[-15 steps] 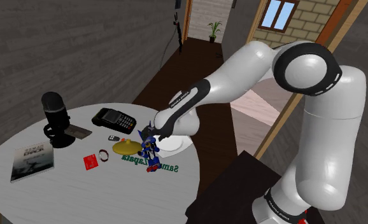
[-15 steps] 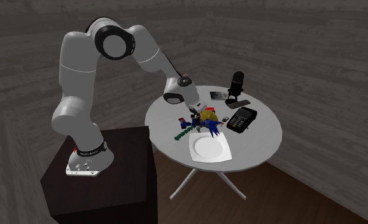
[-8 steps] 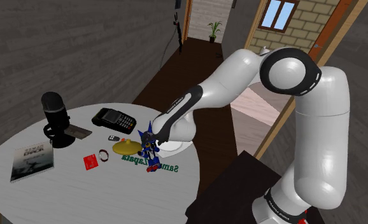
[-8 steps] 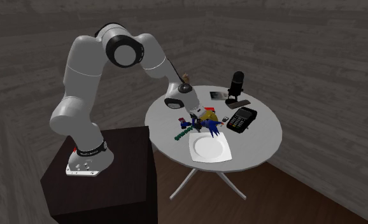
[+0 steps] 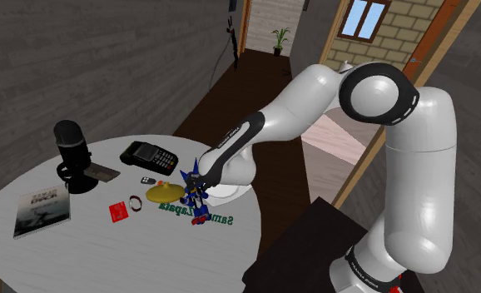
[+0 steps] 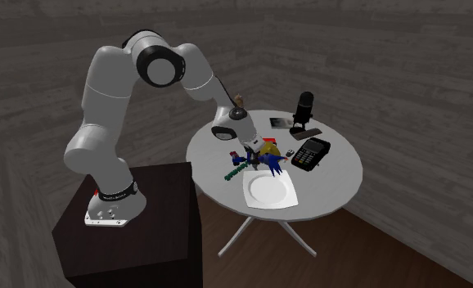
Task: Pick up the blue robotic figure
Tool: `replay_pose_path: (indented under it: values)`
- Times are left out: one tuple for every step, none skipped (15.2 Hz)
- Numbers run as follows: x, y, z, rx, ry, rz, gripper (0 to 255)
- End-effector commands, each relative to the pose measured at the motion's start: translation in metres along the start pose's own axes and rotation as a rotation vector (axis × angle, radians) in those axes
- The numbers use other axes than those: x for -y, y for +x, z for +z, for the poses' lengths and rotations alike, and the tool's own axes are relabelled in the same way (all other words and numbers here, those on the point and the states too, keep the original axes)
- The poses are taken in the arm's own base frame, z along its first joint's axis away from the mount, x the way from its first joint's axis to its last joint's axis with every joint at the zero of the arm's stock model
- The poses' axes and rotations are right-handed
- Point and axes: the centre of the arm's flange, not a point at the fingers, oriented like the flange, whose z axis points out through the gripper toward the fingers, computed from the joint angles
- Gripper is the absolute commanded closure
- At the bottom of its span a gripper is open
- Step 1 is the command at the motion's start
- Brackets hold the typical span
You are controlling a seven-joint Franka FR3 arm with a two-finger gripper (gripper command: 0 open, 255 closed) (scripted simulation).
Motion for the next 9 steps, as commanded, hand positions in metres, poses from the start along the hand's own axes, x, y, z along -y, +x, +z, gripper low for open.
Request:
replay_pose_path:
  values:
    - [-0.001,0.000,0.000,0.001,-0.001,0.001,255]
    - [-0.001,-0.001,0.000,0.001,-0.001,0.001,255]
    - [0.001,0.000,-0.004,0.001,-0.001,0.001,255]
    - [0.003,0.002,-0.009,0.001,-0.001,0.001,255]
    - [0.005,0.003,-0.014,0.001,-0.001,0.001,255]
    - [0.007,0.004,-0.019,0.001,-0.001,0.001,255]
    - [0.009,0.006,-0.023,0.001,-0.001,0.001,255]
    - [0.011,0.007,-0.028,0.001,-0.001,0.001,255]
    - [0.013,0.008,-0.033,0.001,-0.001,0.001,255]
